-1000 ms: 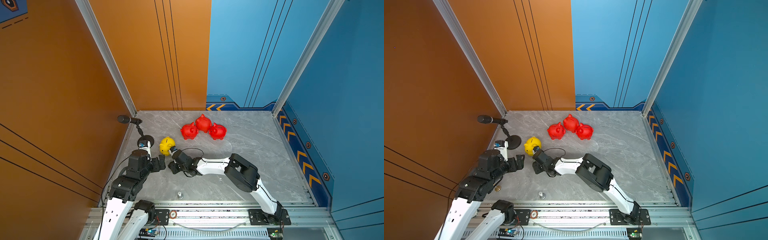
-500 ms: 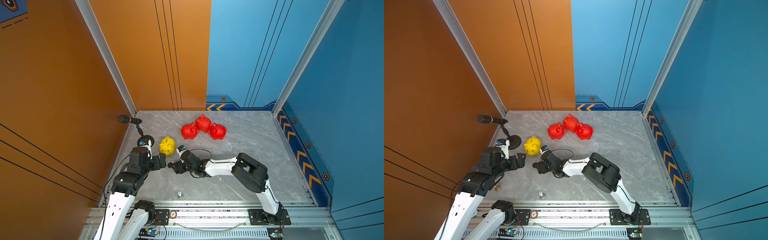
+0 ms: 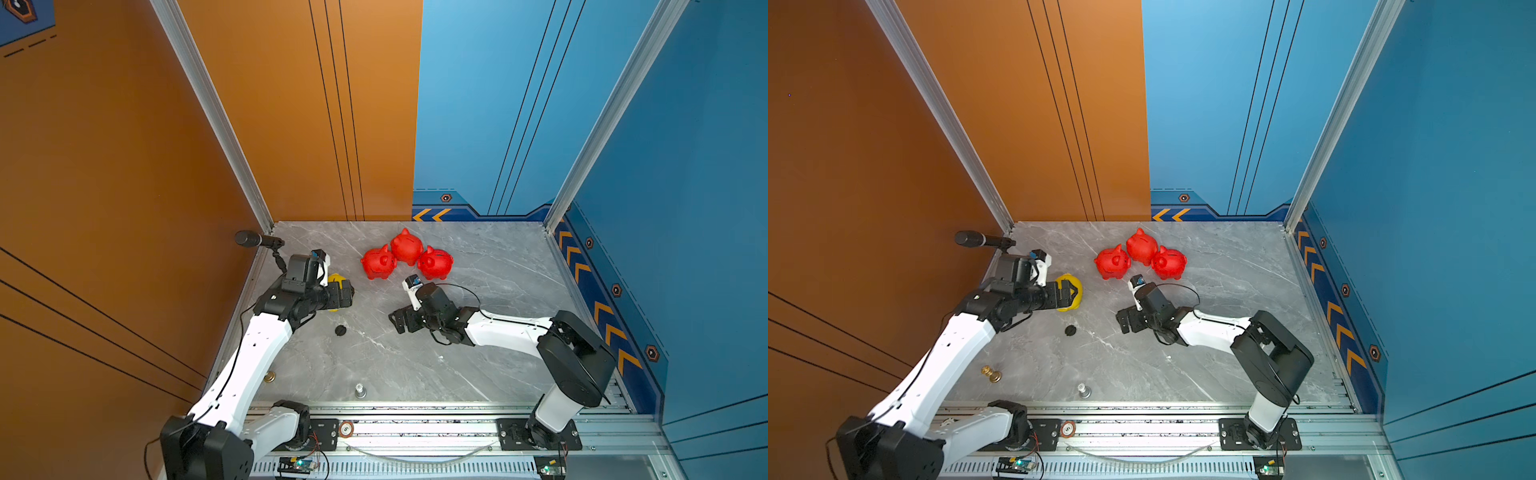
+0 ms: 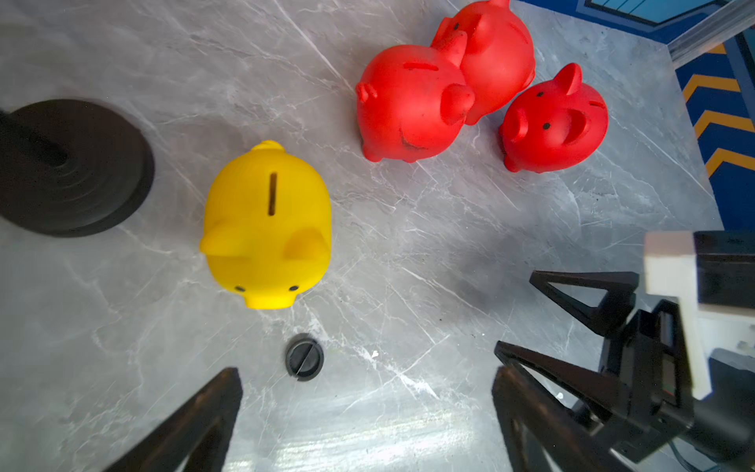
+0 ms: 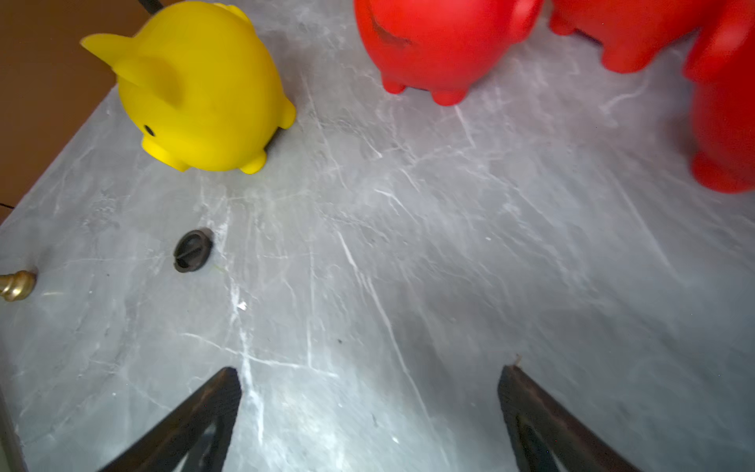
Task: Open piggy banks
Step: Move the piggy bank to the center of the board.
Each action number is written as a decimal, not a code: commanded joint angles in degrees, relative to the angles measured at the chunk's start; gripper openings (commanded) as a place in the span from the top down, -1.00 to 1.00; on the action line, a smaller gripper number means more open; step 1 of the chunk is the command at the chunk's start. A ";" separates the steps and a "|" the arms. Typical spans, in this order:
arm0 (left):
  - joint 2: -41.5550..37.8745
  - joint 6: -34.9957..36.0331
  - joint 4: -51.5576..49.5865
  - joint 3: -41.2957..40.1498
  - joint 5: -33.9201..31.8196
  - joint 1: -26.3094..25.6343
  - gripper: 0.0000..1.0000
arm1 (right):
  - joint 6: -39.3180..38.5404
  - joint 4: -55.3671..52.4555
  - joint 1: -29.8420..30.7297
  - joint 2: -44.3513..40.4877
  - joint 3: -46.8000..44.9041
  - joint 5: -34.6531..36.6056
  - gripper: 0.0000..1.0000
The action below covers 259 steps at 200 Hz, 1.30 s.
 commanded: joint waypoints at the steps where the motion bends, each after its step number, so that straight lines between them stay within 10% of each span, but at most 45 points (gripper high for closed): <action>1: 6.23 0.95 2.07 5.57 1.51 -2.29 -0.95 | -2.68 -4.07 -3.20 -3.71 -2.43 -2.91 -0.99; 178: 54.70 -2.38 6.26 47.84 4.93 -3.12 -0.95 | -2.55 -9.29 -13.64 -24.51 -15.14 -5.85 -0.99; 259: 58.04 -1.13 5.68 48.80 16.27 -5.26 -0.95 | -3.00 -11.36 -16.60 -28.99 -15.91 -6.80 -0.99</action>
